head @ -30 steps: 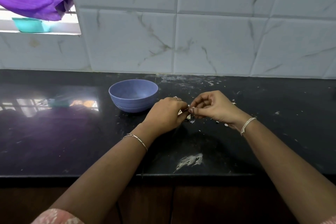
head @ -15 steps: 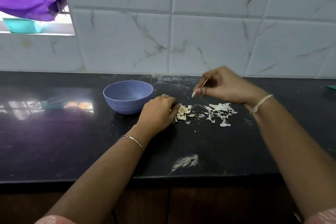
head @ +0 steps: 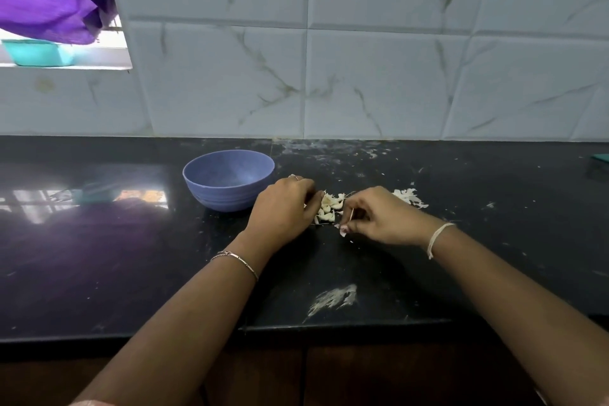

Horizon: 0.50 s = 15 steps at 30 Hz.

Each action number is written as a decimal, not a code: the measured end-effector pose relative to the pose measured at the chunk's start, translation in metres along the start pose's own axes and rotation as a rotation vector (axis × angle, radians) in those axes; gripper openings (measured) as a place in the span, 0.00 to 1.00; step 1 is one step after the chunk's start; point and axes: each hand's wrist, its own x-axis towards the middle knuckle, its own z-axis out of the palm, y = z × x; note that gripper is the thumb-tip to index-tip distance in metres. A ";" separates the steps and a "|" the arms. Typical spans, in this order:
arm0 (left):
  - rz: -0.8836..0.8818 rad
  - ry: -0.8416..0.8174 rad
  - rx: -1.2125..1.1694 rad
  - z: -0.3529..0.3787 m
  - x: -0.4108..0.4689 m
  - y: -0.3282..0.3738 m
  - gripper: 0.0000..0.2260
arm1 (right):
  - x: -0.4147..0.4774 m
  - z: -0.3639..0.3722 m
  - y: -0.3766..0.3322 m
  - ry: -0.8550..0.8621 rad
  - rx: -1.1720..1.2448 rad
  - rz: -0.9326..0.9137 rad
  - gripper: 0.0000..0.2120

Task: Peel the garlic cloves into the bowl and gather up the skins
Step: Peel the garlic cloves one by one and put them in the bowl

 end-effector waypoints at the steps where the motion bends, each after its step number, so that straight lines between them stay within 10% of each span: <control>1: 0.004 -0.005 0.000 0.001 0.000 0.000 0.13 | 0.002 -0.007 -0.001 0.034 0.013 0.001 0.05; 9: 0.072 -0.035 -0.088 0.002 0.001 -0.004 0.09 | 0.010 0.004 0.006 0.066 -0.013 0.005 0.02; 15: 0.070 -0.010 -0.479 0.006 0.023 0.011 0.18 | 0.017 -0.007 0.019 0.349 0.770 0.149 0.06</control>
